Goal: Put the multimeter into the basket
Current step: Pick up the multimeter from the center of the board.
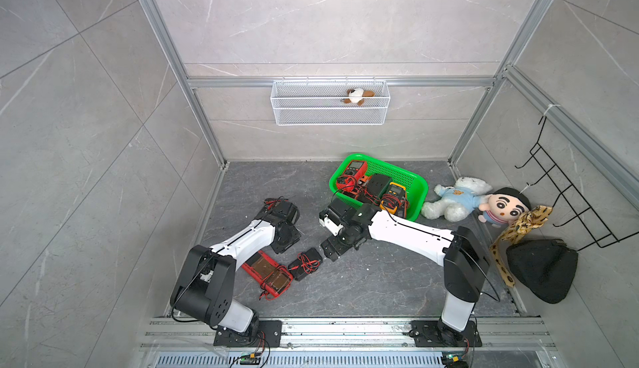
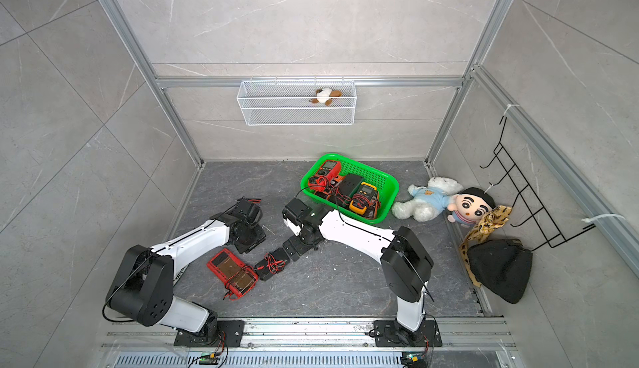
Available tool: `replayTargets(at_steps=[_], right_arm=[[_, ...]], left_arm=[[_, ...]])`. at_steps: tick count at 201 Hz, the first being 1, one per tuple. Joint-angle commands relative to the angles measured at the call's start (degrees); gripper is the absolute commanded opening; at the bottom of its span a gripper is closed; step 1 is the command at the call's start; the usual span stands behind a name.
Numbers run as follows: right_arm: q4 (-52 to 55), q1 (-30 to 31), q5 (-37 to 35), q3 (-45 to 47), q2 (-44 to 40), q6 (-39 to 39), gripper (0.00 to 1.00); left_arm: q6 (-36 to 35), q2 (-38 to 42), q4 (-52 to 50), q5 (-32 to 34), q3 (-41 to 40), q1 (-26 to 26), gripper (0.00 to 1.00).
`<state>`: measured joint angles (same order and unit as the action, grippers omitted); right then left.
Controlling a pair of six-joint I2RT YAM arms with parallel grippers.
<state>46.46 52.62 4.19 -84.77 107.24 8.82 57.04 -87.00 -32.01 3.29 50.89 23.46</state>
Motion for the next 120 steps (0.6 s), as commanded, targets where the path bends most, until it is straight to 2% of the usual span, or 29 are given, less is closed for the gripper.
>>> replayTargets(at_steps=[1, 46, 63, 120], right_arm=[[1.2, 1.2, 0.8, -2.3, 3.5, -3.3, 0.98], [1.9, 1.3, 1.9, -4.8, 8.4, -4.5, 0.99], [2.5, 1.3, 1.8, -6.6, 10.5, -4.9, 0.99], [6.8, 0.6, -7.3, -14.3, 17.3, -0.6, 0.95]], left_arm=[[0.1, -0.9, -1.1, -1.5, -0.5, 0.4, 0.35], [-0.3, -2.2, -0.4, -3.3, -2.6, 0.4, 0.21], [-0.5, -2.6, 0.2, -3.9, -3.1, 0.4, 0.19], [-1.7, -4.7, 6.0, -8.1, -3.5, 0.7, 0.09]])
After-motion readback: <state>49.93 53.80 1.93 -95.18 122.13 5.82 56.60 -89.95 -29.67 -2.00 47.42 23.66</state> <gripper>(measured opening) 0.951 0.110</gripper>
